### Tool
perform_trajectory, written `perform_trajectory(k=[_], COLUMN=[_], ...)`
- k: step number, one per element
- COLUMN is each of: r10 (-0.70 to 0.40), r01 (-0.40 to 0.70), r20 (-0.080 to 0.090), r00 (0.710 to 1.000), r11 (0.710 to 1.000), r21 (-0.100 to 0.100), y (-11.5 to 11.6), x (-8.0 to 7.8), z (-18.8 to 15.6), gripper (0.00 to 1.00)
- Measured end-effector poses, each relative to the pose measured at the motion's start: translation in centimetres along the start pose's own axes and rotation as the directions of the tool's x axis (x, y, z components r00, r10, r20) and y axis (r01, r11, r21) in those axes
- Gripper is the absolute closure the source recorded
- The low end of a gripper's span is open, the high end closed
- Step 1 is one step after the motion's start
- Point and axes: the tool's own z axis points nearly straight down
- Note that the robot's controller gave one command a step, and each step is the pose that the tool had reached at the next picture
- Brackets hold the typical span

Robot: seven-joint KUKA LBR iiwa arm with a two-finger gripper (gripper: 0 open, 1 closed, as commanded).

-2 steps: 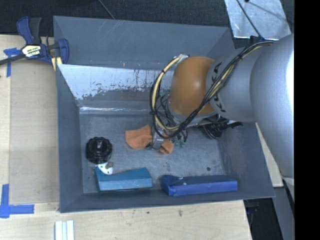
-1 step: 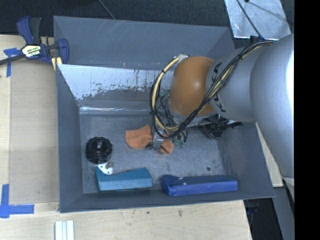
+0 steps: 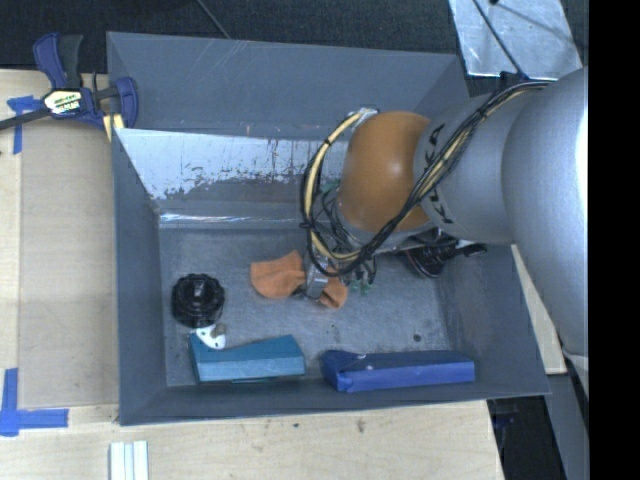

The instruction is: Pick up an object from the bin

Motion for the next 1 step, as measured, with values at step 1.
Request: perform_trajectory(k=[1], r10=[0.001], r01=[-0.001], r20=[-0.011], r00=[1.000], r11=[1.000], r21=[0.002], y=[-0.07], x=[0.23], z=[-1.62], gripper=[1.00])
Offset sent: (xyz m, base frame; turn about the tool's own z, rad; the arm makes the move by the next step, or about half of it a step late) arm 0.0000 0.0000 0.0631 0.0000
